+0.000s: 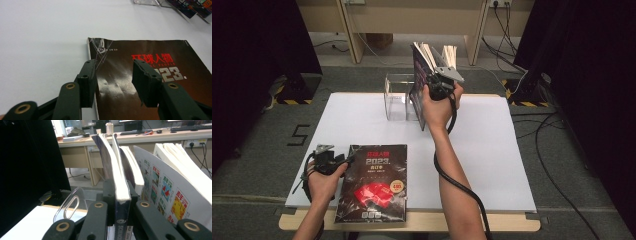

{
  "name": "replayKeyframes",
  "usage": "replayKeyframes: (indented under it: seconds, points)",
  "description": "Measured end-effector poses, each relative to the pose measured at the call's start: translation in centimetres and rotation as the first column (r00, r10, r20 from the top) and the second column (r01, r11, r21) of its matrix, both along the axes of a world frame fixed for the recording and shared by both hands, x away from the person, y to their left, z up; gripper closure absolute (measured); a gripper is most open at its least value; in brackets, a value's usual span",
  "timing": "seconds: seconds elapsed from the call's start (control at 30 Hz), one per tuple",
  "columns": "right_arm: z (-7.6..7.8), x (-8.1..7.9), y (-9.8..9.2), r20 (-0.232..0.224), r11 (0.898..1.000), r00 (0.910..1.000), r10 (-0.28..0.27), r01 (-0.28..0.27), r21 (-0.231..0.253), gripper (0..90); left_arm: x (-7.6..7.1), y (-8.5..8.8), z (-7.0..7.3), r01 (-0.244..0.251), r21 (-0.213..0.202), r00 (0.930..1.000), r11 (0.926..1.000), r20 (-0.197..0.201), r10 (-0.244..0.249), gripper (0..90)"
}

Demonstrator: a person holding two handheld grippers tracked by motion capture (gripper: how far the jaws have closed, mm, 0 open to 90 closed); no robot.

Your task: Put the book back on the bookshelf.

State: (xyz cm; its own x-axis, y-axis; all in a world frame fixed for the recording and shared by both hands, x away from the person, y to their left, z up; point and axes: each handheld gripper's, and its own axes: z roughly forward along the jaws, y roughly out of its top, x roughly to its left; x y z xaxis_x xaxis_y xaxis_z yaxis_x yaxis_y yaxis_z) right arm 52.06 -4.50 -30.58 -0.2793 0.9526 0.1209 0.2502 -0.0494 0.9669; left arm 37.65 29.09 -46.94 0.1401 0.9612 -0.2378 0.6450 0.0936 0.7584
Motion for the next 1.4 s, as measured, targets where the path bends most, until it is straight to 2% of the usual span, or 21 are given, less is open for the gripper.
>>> replayKeyframes:
  seconds: [0.1, 0.43, 0.6, 0.93, 1.4]
  points:
    - [0.0, 0.2, 0.1, 0.005, 1.000, 1.0000, -0.005, 0.005, -0.006, 84.6, 0.0, 0.0, -0.1, 0.000, -0.003, 1.0000, 1.0000, 0.002, 0.000, 53.5]
    - [0.9, -1.0, 0.1, 0.049, 1.000, 0.9986, -0.017, 0.018, -0.016, 84.6, 0.1, 0.0, -0.1, 0.002, 0.000, 1.0000, 1.0000, 0.001, -0.002, 53.5]
    - [0.8, -0.4, 0.5, 0.066, 1.000, 0.9978, -0.012, 0.013, -0.020, 84.6, 0.0, -0.1, 0.0, 0.004, -0.001, 1.0000, 1.0000, 0.001, -0.004, 53.5]
    - [0.1, 1.1, 0.9, 0.053, 1.000, 0.9984, -0.020, 0.020, -0.007, 84.6, 0.1, 0.2, -0.2, -0.002, -0.003, 1.0000, 1.0000, -0.004, 0.002, 53.5]
    - [-1.1, 2.4, 2.3, 0.041, 0.999, 0.9988, -0.029, 0.030, -0.031, 84.5, 0.1, 0.5, -0.1, -0.007, -0.006, 1.0000, 1.0000, -0.002, 0.007, 53.6]
